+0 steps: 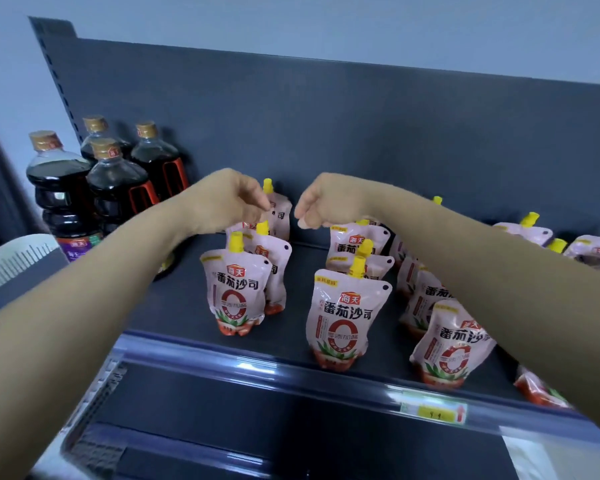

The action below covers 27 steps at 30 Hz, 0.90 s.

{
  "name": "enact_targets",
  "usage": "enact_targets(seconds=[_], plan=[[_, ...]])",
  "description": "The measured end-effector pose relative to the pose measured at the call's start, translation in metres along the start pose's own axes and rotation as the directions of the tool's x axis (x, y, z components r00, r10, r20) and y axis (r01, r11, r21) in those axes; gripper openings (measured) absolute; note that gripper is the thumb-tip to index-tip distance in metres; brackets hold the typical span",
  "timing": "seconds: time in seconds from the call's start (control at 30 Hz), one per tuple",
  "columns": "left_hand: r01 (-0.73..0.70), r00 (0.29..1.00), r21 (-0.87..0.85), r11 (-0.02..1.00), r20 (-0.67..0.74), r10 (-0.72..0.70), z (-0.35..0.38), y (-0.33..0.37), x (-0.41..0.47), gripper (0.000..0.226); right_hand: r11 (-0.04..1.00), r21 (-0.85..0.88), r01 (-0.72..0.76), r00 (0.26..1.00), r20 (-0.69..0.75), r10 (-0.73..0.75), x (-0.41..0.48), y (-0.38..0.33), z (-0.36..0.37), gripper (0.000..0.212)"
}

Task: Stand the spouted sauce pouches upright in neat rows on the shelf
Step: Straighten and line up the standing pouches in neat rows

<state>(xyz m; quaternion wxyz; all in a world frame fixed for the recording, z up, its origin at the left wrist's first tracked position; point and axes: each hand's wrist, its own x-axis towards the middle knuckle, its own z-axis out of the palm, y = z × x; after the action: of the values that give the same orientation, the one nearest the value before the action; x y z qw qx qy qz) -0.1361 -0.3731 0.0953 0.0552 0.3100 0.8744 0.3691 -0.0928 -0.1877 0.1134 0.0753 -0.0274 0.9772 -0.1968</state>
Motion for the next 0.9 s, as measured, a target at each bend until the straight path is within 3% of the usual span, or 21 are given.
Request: enact_targets(seconds=[0.17, 0.23, 0.4, 0.5, 0.63, 0.9], plan=[[0.139, 0.989, -0.014, 0.990, 0.056, -0.138, -0.001, -0.056, -0.018, 0.022, 0.965, -0.264, 0.014, 0.994, 0.107, 0.015, 0.040, -0.021, 0.034, 0.038], [0.157, 0.986, -0.048, 0.986, 0.057, -0.155, 0.006, -0.073, -0.022, 0.021, 0.954, -0.299, -0.007, 0.991, 0.127, 0.047, 0.047, -0.024, 0.042, 0.031], [0.157, 0.980, -0.137, 0.978, 0.145, -0.137, 0.022, -0.089, -0.026, 0.008, 0.989, -0.089, -0.118, 0.984, 0.119, 0.129, 0.056, -0.023, 0.055, 0.015], [0.169, 0.977, -0.160, 0.973, 0.158, -0.144, 0.022, -0.093, -0.023, 0.012, 0.977, -0.158, -0.146, 0.988, 0.030, 0.153, 0.060, -0.028, 0.057, 0.009], [0.195, 0.954, -0.194, 0.962, 0.266, -0.140, 0.014, -0.095, -0.023, 0.013, 0.979, -0.099, -0.177, 0.984, -0.043, 0.174, 0.068, -0.035, 0.058, 0.009], [0.183, 0.942, -0.202, 0.962, 0.315, -0.113, 0.015, -0.095, -0.022, 0.020, 0.978, -0.025, -0.205, 0.979, -0.001, 0.205, 0.075, -0.042, 0.060, 0.015]])
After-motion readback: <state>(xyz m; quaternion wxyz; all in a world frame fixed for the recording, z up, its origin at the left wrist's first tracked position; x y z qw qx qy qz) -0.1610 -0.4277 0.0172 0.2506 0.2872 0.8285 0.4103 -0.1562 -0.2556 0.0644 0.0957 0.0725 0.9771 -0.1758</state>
